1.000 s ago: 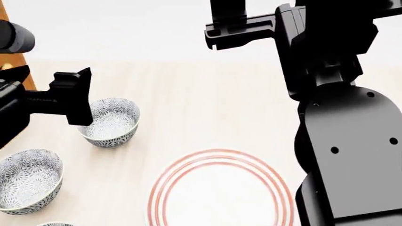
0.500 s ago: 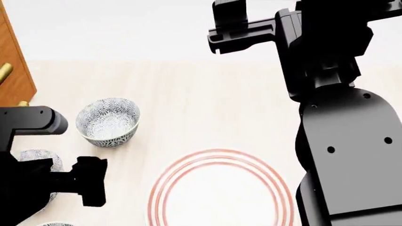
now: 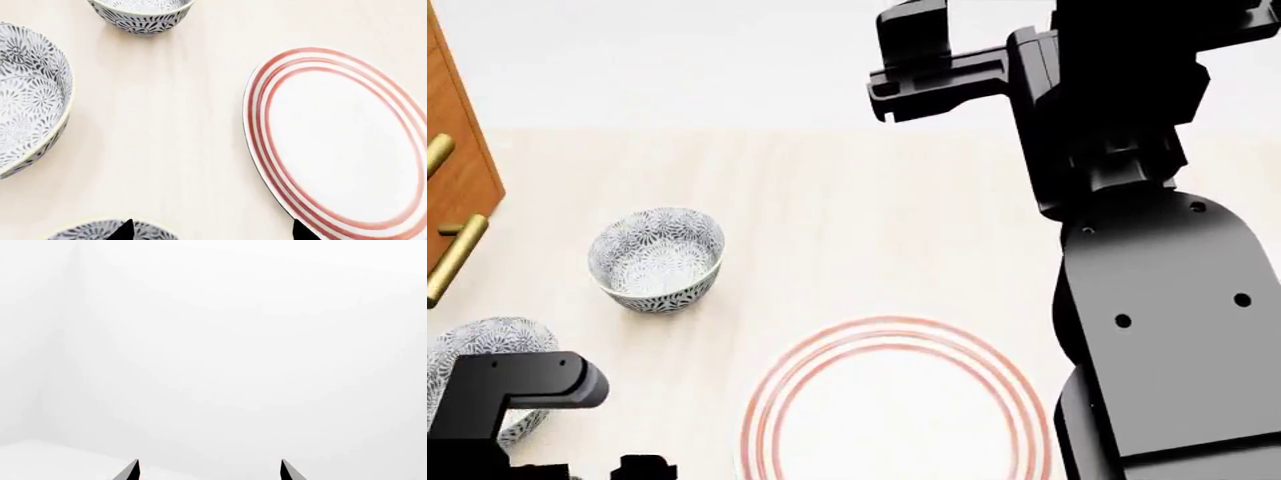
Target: Put the bowl at the front on the plate.
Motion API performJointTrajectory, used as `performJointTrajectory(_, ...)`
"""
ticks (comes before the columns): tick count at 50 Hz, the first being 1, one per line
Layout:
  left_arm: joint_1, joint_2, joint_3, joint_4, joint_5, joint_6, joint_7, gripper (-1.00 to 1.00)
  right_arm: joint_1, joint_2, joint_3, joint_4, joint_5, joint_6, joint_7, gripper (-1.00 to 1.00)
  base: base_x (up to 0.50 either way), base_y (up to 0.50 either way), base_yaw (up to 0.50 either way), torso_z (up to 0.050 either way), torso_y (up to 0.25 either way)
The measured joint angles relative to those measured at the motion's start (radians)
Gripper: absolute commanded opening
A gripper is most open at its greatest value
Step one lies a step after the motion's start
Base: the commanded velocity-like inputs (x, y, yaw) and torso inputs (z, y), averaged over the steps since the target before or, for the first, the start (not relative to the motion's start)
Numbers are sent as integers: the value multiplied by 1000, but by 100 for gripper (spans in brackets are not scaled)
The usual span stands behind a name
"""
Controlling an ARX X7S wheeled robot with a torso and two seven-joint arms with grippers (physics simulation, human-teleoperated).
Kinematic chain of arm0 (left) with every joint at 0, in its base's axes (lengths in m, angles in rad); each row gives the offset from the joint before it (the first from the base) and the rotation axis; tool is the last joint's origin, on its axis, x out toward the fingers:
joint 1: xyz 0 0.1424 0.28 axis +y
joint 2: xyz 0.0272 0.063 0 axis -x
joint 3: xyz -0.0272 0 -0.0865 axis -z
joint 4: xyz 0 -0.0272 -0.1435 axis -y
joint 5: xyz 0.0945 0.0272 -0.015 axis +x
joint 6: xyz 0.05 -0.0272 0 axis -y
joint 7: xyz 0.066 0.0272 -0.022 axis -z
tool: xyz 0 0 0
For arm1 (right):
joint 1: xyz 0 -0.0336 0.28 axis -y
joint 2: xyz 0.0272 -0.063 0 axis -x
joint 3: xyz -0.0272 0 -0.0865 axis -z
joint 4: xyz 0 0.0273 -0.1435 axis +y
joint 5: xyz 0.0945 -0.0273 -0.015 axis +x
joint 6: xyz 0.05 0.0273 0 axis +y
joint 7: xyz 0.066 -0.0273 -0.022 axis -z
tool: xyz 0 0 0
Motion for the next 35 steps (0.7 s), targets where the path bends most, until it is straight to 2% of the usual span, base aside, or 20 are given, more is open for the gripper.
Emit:
performJointTrajectory(14, 117, -7, 30, 28, 11, 29, 14, 100, 4, 8, -1, 5, 4, -1, 4, 100, 0, 0, 0, 0, 0)
performJointTrajectory(35, 182, -15, 57, 25, 6, 57, 37, 100, 6, 15, -2, 10, 10, -10, 11, 100, 0, 0, 0, 0, 0)
